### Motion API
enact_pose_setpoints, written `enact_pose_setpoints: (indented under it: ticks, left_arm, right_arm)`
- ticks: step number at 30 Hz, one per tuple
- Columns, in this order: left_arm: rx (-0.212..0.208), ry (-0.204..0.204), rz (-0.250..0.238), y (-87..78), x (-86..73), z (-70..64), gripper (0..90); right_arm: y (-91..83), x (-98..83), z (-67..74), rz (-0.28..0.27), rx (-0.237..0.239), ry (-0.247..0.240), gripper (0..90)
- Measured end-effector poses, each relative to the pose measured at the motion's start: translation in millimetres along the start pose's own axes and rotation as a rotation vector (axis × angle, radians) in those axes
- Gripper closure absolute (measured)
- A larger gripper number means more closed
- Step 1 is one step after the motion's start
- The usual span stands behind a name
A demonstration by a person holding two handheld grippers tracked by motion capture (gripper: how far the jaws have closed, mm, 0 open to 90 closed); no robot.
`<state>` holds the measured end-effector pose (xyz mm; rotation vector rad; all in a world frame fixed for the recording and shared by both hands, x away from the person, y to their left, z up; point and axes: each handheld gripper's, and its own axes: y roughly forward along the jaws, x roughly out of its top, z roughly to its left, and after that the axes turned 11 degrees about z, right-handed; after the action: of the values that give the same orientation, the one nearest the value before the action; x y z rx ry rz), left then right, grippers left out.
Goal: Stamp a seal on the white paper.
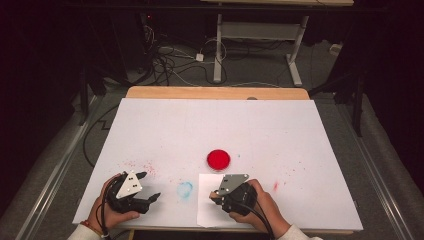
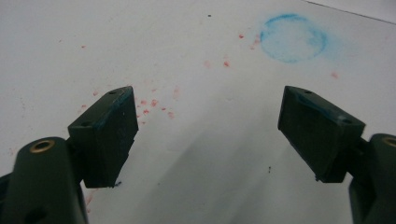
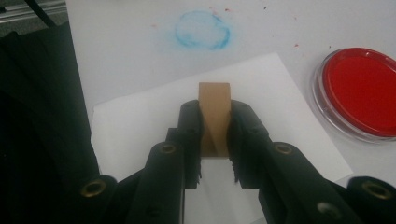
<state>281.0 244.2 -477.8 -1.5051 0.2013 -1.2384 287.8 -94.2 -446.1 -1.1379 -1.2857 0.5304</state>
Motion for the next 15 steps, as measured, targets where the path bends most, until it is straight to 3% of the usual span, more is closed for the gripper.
enact_pose_setpoints:
  ticks: [15]
  left_arm:
    - [0.0, 0.002, 0.002, 0.0, 0.1, -0.3, 19.3]
  right_arm:
    - [16.0, -3.0, -1.9, 0.083, 0.004, 0.005, 75.8]
